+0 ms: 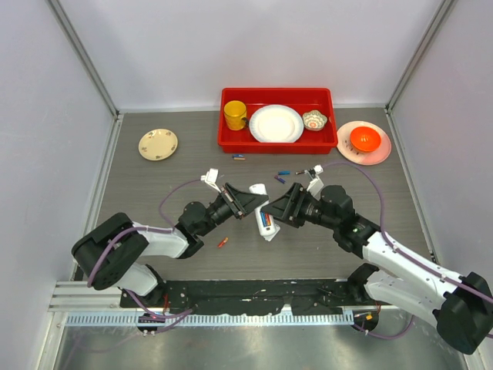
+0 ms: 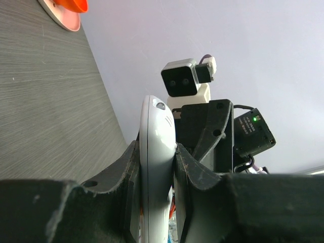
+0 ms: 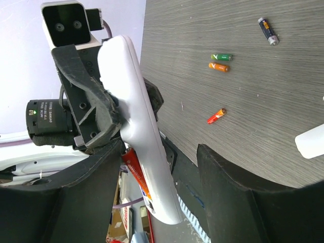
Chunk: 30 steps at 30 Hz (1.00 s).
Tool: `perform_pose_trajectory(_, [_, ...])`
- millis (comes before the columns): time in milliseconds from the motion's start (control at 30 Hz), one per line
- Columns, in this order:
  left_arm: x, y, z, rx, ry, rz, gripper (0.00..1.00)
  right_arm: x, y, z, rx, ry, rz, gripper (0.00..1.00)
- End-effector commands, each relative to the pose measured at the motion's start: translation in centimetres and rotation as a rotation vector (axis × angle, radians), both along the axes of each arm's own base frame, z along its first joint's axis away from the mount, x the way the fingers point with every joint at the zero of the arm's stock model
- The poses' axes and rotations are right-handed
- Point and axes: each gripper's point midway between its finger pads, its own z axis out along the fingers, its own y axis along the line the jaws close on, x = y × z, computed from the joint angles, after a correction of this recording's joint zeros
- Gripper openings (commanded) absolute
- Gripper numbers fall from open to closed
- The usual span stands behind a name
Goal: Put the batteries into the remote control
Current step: Load the battery into the remote control.
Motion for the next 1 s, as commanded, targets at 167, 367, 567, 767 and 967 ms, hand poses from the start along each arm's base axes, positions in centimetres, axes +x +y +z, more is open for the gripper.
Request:
perform_pose_trajectory(167, [-1.0,1.7,9.0,-0.238,-0.247,0.027,0.0,0.0,0.3,0.3,0.038,-0.008,0.018,0.63])
perform_pose_trajectory(367, [-0.9,1.9,9.3,-0.245,-0.254,0.037,0.0,-0.3,0.4,-0.1,0.045,0.005,0.023,0.6])
perform_pose_trajectory(567, [-0.8,1.8,9.8,-0.254,-0.262,0.036,0.0,-0.7,0.5,-0.6,0.071,0.021,0.036,0.59])
perform_pose_trajectory(767, [-0.6,1.8,10.6,-0.269,-0.276,0.046,0.0,-1.0,0.7,-0.8,0.093,0.033,0.05,0.58])
perform_pose_trajectory(967, [-0.5,1.8,11.3,-0.279,-0.293,0.058,0.0,-1.2,0.5,-1.2,0.093,0.041,0.049,0.56])
